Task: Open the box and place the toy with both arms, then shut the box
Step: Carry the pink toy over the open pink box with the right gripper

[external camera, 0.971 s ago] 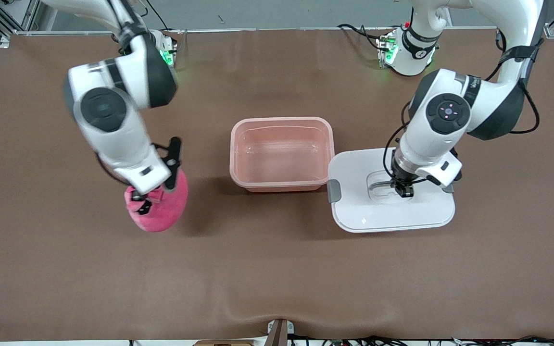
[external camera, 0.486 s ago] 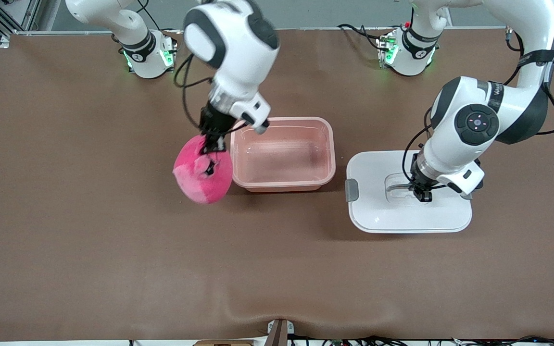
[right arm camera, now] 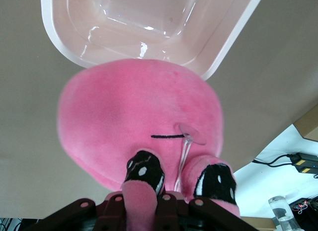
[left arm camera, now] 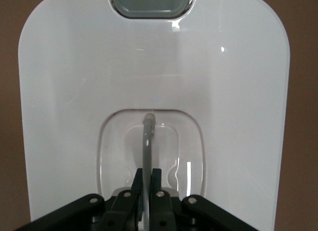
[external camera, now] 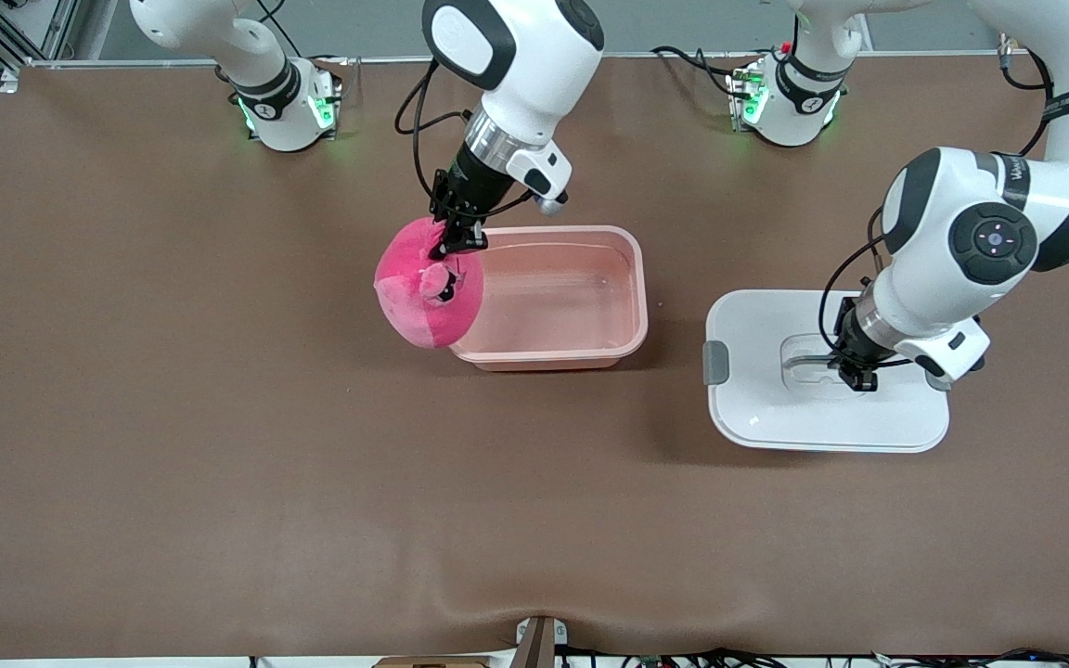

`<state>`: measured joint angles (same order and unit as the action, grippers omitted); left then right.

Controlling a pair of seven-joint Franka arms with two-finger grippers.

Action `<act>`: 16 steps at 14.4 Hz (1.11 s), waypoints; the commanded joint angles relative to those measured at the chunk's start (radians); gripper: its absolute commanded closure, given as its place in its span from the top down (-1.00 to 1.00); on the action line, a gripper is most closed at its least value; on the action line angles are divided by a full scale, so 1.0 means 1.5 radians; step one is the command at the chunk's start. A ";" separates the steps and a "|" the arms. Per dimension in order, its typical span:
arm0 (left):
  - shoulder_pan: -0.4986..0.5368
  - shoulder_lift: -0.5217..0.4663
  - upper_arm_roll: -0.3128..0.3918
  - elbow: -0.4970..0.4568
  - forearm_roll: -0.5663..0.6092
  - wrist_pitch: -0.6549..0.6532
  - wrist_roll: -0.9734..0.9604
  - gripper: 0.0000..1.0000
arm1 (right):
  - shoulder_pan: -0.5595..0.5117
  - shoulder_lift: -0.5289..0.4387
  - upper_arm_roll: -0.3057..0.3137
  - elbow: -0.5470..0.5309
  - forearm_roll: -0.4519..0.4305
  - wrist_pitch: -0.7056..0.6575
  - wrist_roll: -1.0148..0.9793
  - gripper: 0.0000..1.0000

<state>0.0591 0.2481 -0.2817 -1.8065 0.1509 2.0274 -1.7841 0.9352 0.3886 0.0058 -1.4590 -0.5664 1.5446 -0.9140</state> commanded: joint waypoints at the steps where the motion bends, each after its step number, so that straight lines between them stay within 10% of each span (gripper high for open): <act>1: 0.017 -0.029 -0.008 -0.029 -0.017 0.013 0.024 -1.00 | 0.030 0.028 -0.007 0.035 -0.012 -0.019 0.015 -1.00; 8: 0.017 -0.028 -0.010 -0.029 -0.019 0.013 0.024 -1.00 | 0.068 0.049 -0.007 0.039 0.003 -0.020 0.074 -1.00; 9: 0.017 -0.028 -0.010 -0.029 -0.019 0.013 0.024 -1.00 | 0.072 0.049 -0.007 0.039 0.002 -0.021 0.083 -0.37; 10: 0.017 -0.028 -0.010 -0.029 -0.019 0.013 0.024 -1.00 | 0.072 0.049 -0.007 0.040 0.001 -0.022 0.083 0.80; 16: 0.017 -0.028 -0.011 -0.029 -0.019 0.013 0.024 -1.00 | 0.066 0.042 -0.007 0.114 0.012 -0.100 0.075 1.00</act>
<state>0.0711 0.2446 -0.2878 -1.8170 0.1428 2.0368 -1.7678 1.0327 0.4484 0.0007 -1.3516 -0.5638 1.4424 -0.7977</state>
